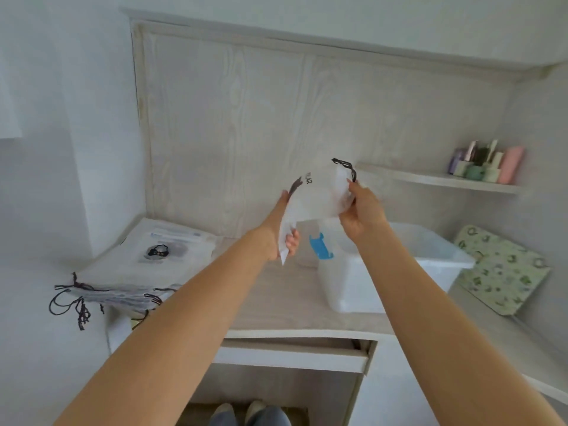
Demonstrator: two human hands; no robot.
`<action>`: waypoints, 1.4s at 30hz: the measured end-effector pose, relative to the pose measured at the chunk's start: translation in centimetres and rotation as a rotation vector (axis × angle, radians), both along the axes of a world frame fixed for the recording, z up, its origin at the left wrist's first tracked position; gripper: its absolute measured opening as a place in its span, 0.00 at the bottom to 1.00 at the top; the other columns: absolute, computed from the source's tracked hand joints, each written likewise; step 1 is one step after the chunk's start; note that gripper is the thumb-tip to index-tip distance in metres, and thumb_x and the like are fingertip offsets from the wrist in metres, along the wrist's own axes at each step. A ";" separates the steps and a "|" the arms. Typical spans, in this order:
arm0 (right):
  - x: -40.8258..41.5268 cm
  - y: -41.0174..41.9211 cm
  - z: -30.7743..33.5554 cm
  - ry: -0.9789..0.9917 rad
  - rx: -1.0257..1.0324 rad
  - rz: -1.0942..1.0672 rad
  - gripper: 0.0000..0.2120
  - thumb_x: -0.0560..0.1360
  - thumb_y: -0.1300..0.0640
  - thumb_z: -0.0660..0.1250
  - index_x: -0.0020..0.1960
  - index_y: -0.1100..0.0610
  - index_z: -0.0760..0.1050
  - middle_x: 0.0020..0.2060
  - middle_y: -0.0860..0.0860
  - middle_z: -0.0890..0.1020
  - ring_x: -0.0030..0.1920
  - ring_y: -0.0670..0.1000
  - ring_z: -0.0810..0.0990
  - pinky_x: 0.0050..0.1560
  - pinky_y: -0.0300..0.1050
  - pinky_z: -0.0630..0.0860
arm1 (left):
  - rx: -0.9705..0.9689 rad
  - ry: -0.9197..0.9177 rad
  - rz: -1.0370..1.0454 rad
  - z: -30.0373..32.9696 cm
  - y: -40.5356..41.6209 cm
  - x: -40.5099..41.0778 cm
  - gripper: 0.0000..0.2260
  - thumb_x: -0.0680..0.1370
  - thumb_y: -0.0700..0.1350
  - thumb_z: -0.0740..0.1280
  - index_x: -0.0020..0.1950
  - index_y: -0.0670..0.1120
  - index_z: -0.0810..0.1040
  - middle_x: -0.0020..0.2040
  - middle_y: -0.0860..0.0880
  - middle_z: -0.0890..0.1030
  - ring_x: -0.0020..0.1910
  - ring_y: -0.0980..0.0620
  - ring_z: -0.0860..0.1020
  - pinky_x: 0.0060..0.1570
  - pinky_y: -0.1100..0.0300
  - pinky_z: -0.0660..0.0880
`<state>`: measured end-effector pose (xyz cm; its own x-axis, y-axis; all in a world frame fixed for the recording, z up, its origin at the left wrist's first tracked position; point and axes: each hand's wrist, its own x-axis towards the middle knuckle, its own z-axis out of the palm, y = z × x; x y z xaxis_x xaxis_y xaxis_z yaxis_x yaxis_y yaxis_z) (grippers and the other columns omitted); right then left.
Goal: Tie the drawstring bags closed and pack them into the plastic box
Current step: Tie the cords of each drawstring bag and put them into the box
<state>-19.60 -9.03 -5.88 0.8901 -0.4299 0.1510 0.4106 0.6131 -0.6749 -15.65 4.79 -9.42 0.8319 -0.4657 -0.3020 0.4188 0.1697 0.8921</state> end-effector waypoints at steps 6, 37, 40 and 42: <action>-2.8 -6.7 -0.5 0.218 -0.360 -0.306 0.16 0.76 0.69 0.56 0.49 0.50 0.76 0.36 0.50 0.72 0.36 0.47 0.71 0.25 0.37 0.75 | 0.137 -0.389 0.229 2.9 -4.2 0.5 0.23 0.76 0.63 0.59 0.65 0.51 0.68 0.56 0.48 0.77 0.47 0.49 0.77 0.47 0.57 0.75; -0.9 -16.5 -2.8 0.943 -2.042 -0.124 0.19 0.78 0.47 0.60 0.58 0.63 0.72 0.55 0.57 0.77 0.47 0.55 0.74 0.46 0.44 0.68 | 1.576 -0.962 -0.305 0.2 -15.7 -1.4 0.23 0.78 0.56 0.58 0.69 0.44 0.68 0.69 0.43 0.68 0.68 0.43 0.64 0.65 0.51 0.62; -1.3 -16.0 -2.3 0.827 -1.963 -0.143 0.21 0.78 0.49 0.61 0.65 0.62 0.70 0.62 0.57 0.74 0.59 0.57 0.74 0.54 0.46 0.69 | 1.477 -1.028 -0.243 0.4 -15.2 -0.8 0.20 0.77 0.53 0.61 0.65 0.45 0.71 0.64 0.45 0.73 0.63 0.44 0.71 0.58 0.53 0.67; -1.7 -15.3 -2.1 0.694 -1.902 -0.217 0.19 0.78 0.51 0.61 0.65 0.61 0.70 0.63 0.57 0.73 0.62 0.57 0.72 0.58 0.46 0.68 | 1.324 -1.092 -0.124 0.9 -14.2 -0.6 0.18 0.77 0.51 0.62 0.64 0.46 0.73 0.63 0.46 0.75 0.62 0.45 0.72 0.58 0.54 0.68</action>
<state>-21.35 -24.32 -8.00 0.9508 -0.2566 0.1735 -0.1924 -0.9283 -0.3183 -16.26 -9.46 -8.47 0.8788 -0.4583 0.1331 -0.4772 -0.8435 0.2464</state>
